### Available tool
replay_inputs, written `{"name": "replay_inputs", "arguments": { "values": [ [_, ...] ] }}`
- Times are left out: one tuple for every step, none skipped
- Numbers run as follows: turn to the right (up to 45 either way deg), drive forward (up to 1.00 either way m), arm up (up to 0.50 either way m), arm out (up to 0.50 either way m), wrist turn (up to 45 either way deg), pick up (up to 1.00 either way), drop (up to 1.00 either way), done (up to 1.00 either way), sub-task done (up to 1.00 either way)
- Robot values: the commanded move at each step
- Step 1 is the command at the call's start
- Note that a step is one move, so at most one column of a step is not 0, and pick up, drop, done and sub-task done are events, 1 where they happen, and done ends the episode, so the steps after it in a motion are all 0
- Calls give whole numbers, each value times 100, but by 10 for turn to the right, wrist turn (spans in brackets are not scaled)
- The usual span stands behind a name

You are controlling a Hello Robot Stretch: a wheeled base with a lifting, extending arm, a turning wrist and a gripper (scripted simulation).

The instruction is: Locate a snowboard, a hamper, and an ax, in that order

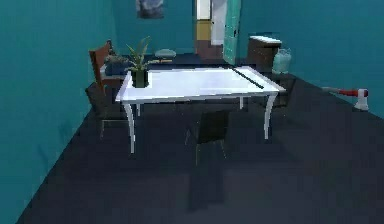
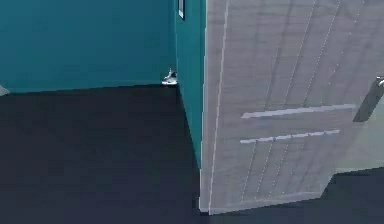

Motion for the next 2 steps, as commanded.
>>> {"name": "replay_inputs", "arguments": {
  "values": [
    [450,0,0,0,0,0,0,0,0],
    [60,0,0,0,0,0,0,0,0]
  ]
}}
